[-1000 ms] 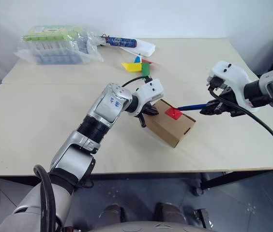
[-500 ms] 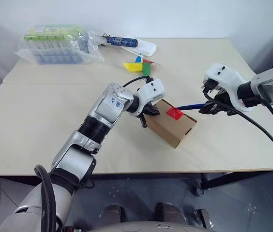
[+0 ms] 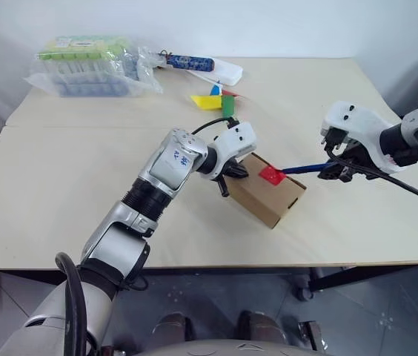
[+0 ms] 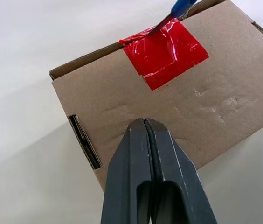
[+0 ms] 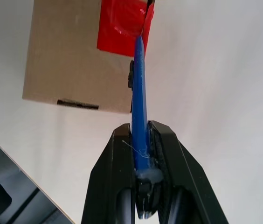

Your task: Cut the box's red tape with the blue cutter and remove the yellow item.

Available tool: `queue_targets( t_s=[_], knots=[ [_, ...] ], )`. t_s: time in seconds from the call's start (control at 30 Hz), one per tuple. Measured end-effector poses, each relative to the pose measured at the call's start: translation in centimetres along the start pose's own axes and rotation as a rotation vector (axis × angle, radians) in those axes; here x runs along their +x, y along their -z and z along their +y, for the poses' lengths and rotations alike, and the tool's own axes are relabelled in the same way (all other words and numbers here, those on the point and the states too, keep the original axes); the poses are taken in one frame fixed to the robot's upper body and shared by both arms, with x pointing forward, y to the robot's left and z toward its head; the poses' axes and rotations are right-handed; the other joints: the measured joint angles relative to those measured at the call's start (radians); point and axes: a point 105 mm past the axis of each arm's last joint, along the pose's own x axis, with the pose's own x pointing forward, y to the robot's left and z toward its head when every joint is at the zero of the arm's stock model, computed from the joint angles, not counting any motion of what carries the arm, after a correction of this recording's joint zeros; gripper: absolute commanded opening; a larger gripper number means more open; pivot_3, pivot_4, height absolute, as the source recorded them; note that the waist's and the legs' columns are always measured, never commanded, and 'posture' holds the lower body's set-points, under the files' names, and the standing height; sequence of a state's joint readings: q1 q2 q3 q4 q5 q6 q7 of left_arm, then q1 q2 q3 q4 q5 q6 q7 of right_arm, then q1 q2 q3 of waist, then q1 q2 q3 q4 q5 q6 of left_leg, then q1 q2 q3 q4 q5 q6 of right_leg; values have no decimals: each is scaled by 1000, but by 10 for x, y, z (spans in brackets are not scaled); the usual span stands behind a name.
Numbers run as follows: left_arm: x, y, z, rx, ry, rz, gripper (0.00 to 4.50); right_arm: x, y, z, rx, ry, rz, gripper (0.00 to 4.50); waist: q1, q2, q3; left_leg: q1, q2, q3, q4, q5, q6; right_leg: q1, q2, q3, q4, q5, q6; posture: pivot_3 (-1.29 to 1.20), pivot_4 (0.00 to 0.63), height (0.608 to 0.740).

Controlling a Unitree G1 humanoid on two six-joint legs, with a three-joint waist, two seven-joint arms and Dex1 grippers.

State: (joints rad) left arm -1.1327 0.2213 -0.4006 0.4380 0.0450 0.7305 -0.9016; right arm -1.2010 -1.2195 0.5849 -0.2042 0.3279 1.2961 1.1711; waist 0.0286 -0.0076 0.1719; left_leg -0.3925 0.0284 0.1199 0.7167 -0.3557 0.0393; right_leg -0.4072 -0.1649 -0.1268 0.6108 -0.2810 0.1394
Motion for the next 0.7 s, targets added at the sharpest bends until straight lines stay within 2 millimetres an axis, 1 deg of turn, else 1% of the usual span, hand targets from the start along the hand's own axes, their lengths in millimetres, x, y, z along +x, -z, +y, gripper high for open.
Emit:
queue_targets(
  t_s=[0.2,0.4,0.5,0.57,0.7],
  knots=[
    [-1,1,1,-4,-5,2,0,2,-2,-3,1,2,-1,167,-2,0,0,0,0,0,0,0,0,0,0,-1,0,0,0,0,150,740],
    [0,0,0,-2,-1,-1,0,-2,3,-1,-33,-14,18,167,0,0,0,0,0,0,0,0,0,0,0,-1,0,0,0,0,150,740],
    [0,0,-1,-2,-1,-2,0,-6,8,-1,-38,-18,35,167,1,0,0,0,0,0,0,0,0,0,0,-2,0,0,0,0,150,740],
    [0,0,0,-3,-1,-1,0,-8,15,-1,-34,-24,58,167,1,0,0,0,0,0,0,0,-1,1,0,-2,-1,0,0,0,150,740],
    [0,1,1,-8,-5,0,0,-8,23,0,-21,-35,90,167,-2,0,0,0,0,0,0,0,-1,1,-1,-2,-1,0,1,0,150,740]
  ],
)
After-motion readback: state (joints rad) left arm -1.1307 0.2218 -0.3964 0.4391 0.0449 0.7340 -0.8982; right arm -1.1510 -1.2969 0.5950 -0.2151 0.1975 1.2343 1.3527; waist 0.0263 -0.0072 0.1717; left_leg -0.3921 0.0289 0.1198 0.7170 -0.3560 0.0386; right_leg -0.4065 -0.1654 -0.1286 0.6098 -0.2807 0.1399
